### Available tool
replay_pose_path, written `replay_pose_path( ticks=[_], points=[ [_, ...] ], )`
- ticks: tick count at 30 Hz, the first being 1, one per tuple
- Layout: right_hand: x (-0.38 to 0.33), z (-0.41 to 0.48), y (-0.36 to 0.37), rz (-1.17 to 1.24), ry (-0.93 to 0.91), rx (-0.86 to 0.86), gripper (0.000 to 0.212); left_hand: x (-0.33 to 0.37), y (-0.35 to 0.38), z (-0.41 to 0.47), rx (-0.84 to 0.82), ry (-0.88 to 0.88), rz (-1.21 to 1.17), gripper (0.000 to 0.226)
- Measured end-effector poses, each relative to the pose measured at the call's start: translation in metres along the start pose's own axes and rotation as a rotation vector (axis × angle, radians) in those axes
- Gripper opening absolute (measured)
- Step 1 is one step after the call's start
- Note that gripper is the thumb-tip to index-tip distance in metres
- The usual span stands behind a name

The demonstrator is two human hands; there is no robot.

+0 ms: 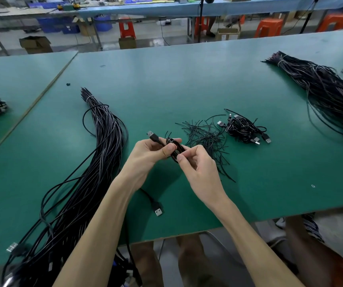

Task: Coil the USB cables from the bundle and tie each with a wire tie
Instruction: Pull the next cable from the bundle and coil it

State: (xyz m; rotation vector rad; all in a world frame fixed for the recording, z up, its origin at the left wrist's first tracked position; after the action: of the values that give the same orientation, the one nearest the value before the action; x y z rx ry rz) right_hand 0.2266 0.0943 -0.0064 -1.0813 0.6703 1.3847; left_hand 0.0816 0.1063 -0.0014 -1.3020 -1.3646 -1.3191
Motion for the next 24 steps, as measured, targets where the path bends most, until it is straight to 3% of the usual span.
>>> replay_pose_path(
  ticks=[8, 18, 24],
  points=[
    [-0.001, -0.001, 0.004, 0.008, 0.017, -0.035, 0.013, 0.000, -0.008, 0.002, 0.059, 0.023, 0.032, 0.046],
    [0.000, -0.001, 0.002, 0.016, 0.043, -0.023, 0.012, 0.009, 0.009, -0.001, -0.003, 0.085, 0.261, 0.030],
    [0.003, -0.001, 0.005, 0.025, 0.041, -0.033, 0.017, 0.015, 0.003, -0.004, 0.146, 0.148, 0.291, 0.017]
  ],
)
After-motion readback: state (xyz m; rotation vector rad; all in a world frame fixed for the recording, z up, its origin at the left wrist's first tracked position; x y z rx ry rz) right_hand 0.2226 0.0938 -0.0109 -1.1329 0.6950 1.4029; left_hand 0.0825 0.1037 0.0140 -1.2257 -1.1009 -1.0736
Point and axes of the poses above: each hand's wrist, its own z-axis towards the middle knuckle, its own y-axis out of the palm, x = y × z, the point moved 10 cm from there along z, towards the middle knuckle, and after that the axes turned 10 degrees about -y, right-handed, at the moved point
